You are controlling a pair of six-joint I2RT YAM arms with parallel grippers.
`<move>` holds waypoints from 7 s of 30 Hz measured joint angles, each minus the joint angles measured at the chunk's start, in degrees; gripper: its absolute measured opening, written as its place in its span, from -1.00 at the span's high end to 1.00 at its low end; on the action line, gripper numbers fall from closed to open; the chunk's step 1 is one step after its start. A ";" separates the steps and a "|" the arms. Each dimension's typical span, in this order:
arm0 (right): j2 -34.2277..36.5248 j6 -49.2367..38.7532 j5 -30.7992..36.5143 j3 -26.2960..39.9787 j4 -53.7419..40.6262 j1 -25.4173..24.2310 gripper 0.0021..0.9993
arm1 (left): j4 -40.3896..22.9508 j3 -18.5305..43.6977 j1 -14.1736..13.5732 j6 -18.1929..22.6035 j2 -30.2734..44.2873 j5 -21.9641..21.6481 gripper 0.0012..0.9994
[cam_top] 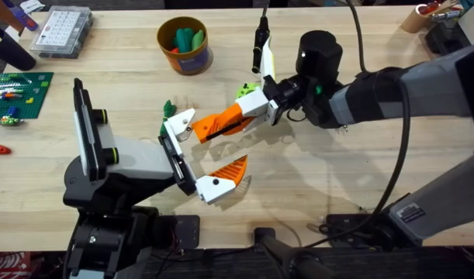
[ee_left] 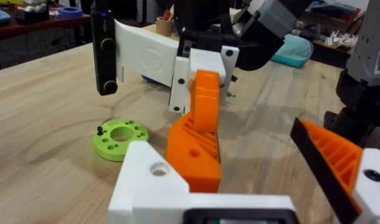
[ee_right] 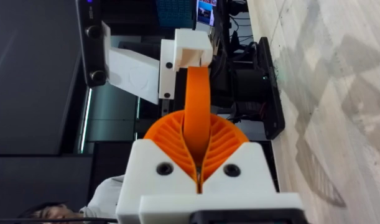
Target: Pick up the gripper from the table and insert it into the empty holder that is missing its gripper. Then pick up a screw, insert it into the mounting hole, and use the screwdriver to tighten it. Finally, clean up the table by picking up the vegetable and placing it into the bucket.
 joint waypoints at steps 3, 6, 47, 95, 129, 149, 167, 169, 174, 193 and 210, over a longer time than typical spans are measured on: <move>0.01 0.17 0.00 -0.01 -0.86 0.02 0.98 | 0.11 0.15 0.00 0.01 0.33 -0.05 -0.97; 0.01 0.20 0.10 -0.01 -0.96 0.02 0.98 | 0.02 0.15 0.00 0.01 0.33 -0.07 -0.97; 0.04 6.53 6.88 -0.12 5.04 1.81 0.98 | -0.07 0.15 0.42 -0.45 0.33 -0.67 -0.97; 0.01 -2.11 9.46 4.08 -6.51 4.73 0.98 | -0.24 0.17 0.37 -0.63 0.33 0.78 -0.97; 0.01 -3.72 12.73 6.41 -11.03 6.03 0.98 | 0.02 0.17 0.81 -1.10 0.33 -1.54 -0.97; 1.59 -4.89 13.03 6.54 -11.50 1.92 -0.98 | -0.14 0.17 0.15 -0.58 0.34 0.71 -0.97; 1.59 -4.96 8.94 6.59 -11.72 -10.38 -0.99 | -0.28 0.17 0.15 -0.58 0.33 1.55 -0.97; 1.59 -4.96 8.83 6.59 -11.75 -10.66 -1.00 | -0.28 0.17 0.15 -0.58 0.33 1.57 -0.97; 1.59 -5.18 6.41 6.59 -11.75 -10.30 -0.99 | -0.28 0.17 0.15 -0.58 0.33 1.55 -0.97; 1.59 -7.59 3.58 6.61 -11.95 0.09 -0.99 | -0.28 0.17 0.15 -0.58 0.33 1.57 -0.97; 1.59 -9.68 4.09 6.63 -12.12 1.25 0.75 | -0.31 0.17 0.15 -0.62 0.33 1.55 -0.97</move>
